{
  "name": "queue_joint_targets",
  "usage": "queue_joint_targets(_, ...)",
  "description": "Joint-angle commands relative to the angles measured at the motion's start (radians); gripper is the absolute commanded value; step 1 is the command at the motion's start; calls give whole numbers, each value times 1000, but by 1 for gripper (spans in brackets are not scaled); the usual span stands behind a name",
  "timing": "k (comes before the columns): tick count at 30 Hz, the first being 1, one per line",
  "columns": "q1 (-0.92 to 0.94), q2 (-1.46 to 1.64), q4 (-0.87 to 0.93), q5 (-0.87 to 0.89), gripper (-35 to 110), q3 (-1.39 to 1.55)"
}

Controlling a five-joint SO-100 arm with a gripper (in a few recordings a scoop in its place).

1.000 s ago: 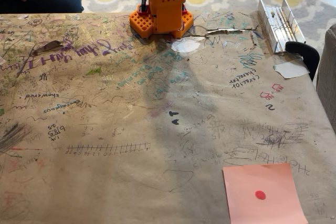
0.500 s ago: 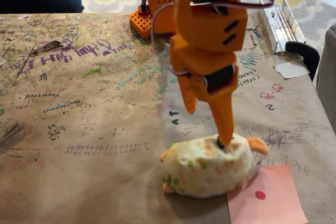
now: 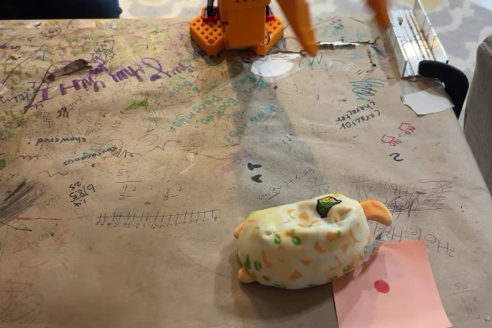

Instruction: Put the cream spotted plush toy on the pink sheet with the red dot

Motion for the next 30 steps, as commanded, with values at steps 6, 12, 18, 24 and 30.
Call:
queue_joint_targets(6,80,453,-12,63,31,474)
queue_joint_targets(12,158,913,158,75,31,727)
queue_joint_targets(18,187,968,192,103,30,733)
queue_joint_targets(24,204,968,189,117,29,733)
queue_joint_targets(30,230,968,183,143,26,733)
